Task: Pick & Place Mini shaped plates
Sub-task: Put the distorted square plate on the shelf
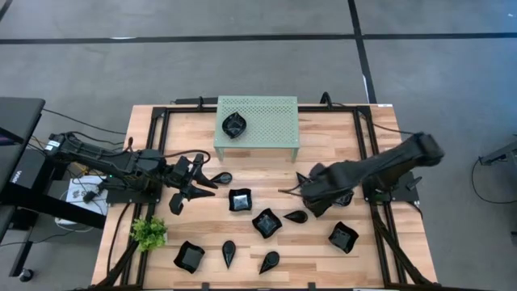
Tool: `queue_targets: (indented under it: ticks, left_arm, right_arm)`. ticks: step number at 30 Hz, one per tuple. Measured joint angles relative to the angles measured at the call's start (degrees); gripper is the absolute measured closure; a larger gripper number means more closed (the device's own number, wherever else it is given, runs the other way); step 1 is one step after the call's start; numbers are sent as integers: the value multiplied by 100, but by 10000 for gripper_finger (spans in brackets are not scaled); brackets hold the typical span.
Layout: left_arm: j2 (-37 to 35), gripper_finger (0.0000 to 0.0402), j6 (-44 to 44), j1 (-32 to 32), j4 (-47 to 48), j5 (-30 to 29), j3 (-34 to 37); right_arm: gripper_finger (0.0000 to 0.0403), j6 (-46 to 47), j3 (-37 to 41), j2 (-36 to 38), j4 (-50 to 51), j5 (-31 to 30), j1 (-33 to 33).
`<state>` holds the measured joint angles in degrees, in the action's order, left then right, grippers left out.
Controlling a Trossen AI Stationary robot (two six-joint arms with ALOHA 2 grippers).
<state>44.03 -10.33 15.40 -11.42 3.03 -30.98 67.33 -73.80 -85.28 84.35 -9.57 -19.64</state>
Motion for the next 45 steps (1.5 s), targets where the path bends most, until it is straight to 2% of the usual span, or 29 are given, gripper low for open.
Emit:
queue_targets:
  ticks: [4, 7, 9, 14, 19, 25, 29, 32, 39, 45]
  left_arm:
    - [0, 298, 2, -2, -21, 0, 0]
    - [0, 298, 2, -7, -45, 0, 0]
    - [-2, 298, 2, -7, -68, 0, 0]
    - [-2, 298, 2, -7, -111, 2, 0]
    - [-2, 298, 2, -7, -147, 0, 0]
    - [0, 298, 2, -7, -153, 0, 0]
    - [0, 298, 2, -7, -153, 2, 0]
    - [0, 298, 30, -7, -153, 0, 0]
    - [0, 298, 409, -7, -192, 1, 0]
    - [0, 298, 409, -7, -199, 0, 0]
  right_arm:
    - [316, 1185, 944, 668, -1682, -131, -269]
    - [316, 1121, 1400, 728, -2678, -147, -428]
    - [316, 963, 1518, 586, -2999, -127, -489]
    - [312, 358, 1530, 31, -3319, 29, -543]
    - [282, 322, 1530, -511, -3383, 349, -402]
    - [240, 315, 1532, -957, -3372, 405, -238]
    - [231, 259, 1532, -1112, -3362, 576, -136]
    - [258, 180, 1531, -1155, -3377, 828, -98]
    - [389, 138, 1526, -1123, -3423, 978, -80]
    - [397, -33, 906, -1053, -3317, 1113, -144]
